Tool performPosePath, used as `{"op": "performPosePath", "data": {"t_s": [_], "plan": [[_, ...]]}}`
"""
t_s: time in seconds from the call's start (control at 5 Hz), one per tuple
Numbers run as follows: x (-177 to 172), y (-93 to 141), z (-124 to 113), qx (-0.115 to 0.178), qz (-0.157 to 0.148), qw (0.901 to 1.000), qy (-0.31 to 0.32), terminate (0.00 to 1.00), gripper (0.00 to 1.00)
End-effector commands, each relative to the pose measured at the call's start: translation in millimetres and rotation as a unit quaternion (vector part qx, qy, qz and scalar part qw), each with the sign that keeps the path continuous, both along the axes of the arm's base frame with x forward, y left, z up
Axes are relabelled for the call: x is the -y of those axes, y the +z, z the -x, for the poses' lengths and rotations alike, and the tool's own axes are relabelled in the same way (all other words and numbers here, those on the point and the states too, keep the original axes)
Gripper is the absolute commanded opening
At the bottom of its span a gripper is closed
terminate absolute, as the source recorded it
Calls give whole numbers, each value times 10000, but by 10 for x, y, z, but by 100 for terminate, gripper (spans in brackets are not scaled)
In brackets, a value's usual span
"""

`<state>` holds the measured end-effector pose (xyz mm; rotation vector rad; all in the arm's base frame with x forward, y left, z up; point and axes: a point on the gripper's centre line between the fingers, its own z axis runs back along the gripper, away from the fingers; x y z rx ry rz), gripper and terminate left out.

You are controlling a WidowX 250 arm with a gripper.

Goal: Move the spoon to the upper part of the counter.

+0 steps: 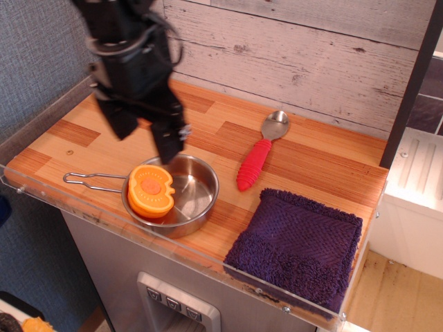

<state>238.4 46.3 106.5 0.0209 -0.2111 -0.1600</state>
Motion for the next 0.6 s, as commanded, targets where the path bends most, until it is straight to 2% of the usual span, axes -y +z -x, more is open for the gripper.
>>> {"op": "performPosePath", "data": {"t_s": [0.0, 0.2, 0.4], "plan": [[-59, 32, 212, -485, -7, 9987, 156, 0, 100], [-59, 32, 212, -485, -7, 9987, 156, 0, 100], [-59, 32, 212, -485, -7, 9987, 156, 100, 100]]}}
